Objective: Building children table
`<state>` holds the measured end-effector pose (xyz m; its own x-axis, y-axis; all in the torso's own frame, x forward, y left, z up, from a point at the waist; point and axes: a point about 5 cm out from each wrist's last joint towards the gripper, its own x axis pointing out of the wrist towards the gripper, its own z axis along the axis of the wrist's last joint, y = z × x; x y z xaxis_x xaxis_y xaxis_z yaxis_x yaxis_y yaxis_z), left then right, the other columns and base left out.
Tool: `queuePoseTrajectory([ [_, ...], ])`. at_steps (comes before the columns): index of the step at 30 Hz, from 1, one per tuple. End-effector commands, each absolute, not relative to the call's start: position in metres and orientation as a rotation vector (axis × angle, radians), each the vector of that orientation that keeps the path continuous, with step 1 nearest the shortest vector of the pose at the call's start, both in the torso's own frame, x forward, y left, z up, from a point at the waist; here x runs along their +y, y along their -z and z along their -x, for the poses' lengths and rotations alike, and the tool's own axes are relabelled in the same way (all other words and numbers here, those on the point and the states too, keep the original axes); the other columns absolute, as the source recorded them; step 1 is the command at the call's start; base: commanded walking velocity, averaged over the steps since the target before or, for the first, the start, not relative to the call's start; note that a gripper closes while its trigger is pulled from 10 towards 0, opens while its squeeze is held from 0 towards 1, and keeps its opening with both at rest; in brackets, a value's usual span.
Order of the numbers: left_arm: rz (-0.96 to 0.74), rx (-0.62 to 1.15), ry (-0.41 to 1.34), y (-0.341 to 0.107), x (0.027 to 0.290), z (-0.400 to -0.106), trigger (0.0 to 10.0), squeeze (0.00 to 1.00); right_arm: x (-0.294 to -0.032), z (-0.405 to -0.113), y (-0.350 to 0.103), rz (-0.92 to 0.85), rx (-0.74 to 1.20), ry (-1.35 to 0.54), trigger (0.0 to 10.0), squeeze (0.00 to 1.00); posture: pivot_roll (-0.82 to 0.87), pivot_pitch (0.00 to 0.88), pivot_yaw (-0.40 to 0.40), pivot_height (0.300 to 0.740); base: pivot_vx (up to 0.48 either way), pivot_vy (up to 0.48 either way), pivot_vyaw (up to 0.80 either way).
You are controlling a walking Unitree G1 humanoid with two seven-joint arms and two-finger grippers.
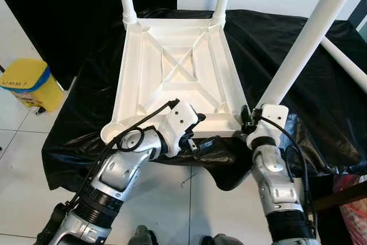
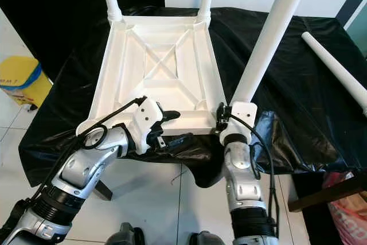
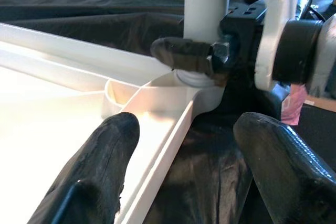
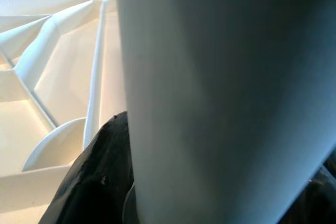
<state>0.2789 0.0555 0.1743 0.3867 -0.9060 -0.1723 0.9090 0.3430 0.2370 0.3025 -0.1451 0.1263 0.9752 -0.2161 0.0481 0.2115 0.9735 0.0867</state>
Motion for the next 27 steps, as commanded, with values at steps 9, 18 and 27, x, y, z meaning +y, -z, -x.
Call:
queuePoseTrajectory([
  [9,-0.324,-0.011,1.075,-0.174,0.057,-0.287,10.0,0.0,-0.144,-0.293,-0.107,-0.108,-0.001,0.178,10.0,0.0,0.01,0.077,-0.051,0.74,0.0,0.0,0.0],
  [18,-0.328,-0.024,1.066,-0.174,0.057,-0.29,10.0,0.0,-0.153,-0.293,-0.117,-0.072,-0.088,0.101,10.0,1.0,0.01,0.023,-0.057,0.74,0.0,0.0,0.0],
  [27,-0.339,-0.018,1.069,-0.171,0.06,-0.289,10.0,0.0,-0.165,-0.284,-0.119,-0.034,-0.126,-0.073,10.0,0.0,0.01,0.01,-0.047,0.74,0.0,0.0,0.0],
])
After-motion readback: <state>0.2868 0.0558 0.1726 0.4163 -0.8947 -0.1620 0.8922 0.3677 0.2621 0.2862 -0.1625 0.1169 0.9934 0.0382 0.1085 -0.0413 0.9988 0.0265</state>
